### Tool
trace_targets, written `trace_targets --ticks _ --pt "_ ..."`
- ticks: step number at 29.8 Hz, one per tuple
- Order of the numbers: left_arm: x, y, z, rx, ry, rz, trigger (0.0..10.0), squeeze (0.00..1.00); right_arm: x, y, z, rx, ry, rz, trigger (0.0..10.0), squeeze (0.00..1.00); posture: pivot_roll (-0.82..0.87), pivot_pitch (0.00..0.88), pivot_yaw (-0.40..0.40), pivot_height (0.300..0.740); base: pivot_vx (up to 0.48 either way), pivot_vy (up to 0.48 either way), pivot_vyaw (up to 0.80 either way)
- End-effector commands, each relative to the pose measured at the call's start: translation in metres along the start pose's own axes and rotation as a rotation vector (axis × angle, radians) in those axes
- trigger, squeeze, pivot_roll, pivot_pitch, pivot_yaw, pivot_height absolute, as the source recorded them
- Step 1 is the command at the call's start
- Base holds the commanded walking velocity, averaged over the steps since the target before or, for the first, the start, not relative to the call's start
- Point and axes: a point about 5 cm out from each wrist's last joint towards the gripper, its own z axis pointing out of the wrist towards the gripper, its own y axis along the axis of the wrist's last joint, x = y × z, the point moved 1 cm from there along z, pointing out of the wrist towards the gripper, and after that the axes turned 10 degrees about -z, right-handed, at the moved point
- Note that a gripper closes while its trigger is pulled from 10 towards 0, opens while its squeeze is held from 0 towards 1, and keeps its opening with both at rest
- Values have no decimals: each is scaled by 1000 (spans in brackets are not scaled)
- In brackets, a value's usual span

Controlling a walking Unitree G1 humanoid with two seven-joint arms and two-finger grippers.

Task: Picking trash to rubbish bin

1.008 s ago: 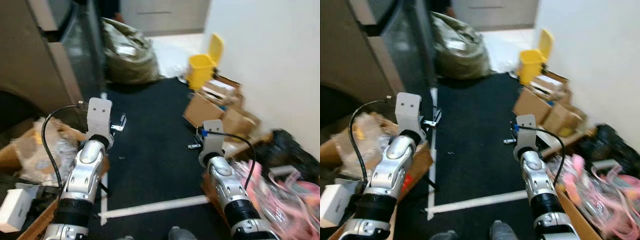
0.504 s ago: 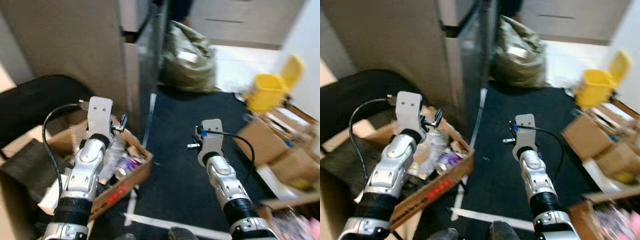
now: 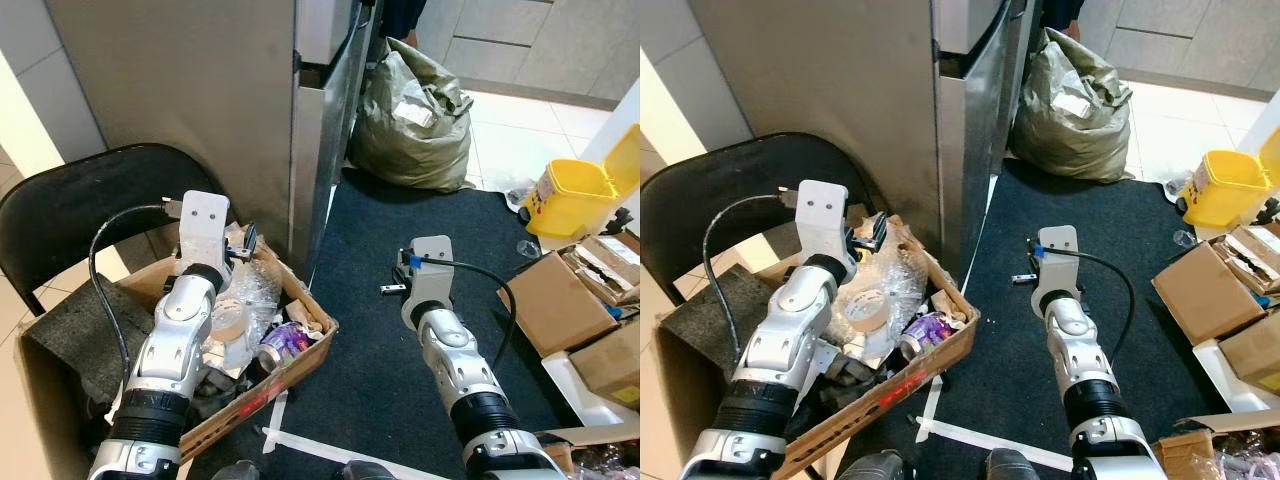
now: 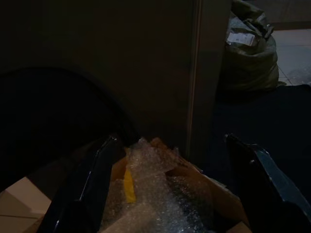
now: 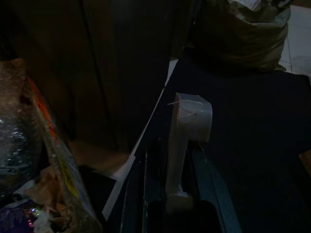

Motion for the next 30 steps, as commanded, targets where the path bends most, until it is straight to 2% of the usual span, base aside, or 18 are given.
trace_targets --ticks 1,4,30 --pt "-1 -4 0 22 0 7 10000 0 0 -5 -1 14 -2 3 10000 0 -33 0 -6 740 0 0 0" --pt "-1 -4 0 23 -1 9 10000 0 2 -5 -1 12 18 -9 10000 0 -34 0 -7 740 0 0 133" --pt "-2 -8 -1 43 5 7 10000 0 1 -3 0 9 21 -35 10000 0 -36 0 -15 740 0 0 800"
